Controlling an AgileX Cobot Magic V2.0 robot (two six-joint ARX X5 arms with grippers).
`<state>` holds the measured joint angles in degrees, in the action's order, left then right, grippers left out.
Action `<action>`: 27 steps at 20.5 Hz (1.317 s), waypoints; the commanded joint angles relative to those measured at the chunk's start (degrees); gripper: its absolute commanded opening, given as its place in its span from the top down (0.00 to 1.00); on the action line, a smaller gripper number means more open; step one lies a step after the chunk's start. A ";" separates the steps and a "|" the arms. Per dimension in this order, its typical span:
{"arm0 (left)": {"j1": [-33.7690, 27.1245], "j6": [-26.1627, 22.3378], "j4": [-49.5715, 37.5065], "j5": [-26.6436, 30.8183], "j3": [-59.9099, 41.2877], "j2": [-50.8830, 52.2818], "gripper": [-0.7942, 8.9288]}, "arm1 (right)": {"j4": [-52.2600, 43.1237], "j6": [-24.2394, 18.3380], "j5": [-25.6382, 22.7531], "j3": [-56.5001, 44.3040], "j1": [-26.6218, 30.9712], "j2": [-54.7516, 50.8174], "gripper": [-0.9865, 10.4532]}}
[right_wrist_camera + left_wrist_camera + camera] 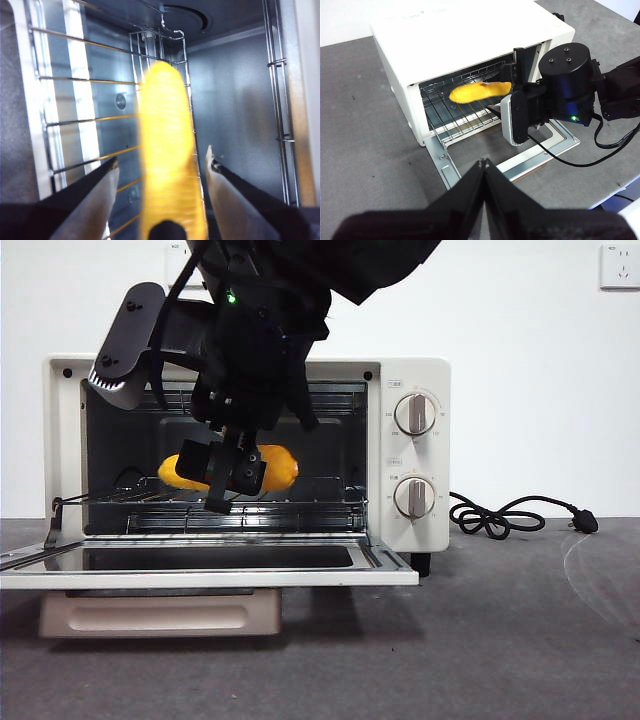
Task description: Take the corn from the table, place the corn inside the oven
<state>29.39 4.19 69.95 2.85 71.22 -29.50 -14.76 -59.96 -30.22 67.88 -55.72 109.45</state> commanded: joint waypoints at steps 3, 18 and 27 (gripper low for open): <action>0.09 0.50 -0.31 0.17 -0.35 0.15 0.92 | -0.22 3.43 -0.96 0.35 -1.53 -0.17 0.66; -0.02 -10.71 -10.95 9.53 -0.37 -13.77 0.93 | 39.41 40.81 -7.26 0.35 -16.22 -24.57 0.92; -4.81 -10.58 -16.26 1.49 -8.41 -17.51 0.93 | 57.24 53.83 1.68 0.35 -11.72 -38.14 0.92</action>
<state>25.15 -6.00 54.11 4.86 64.07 -47.24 42.24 -9.28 -29.47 67.92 -68.10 71.57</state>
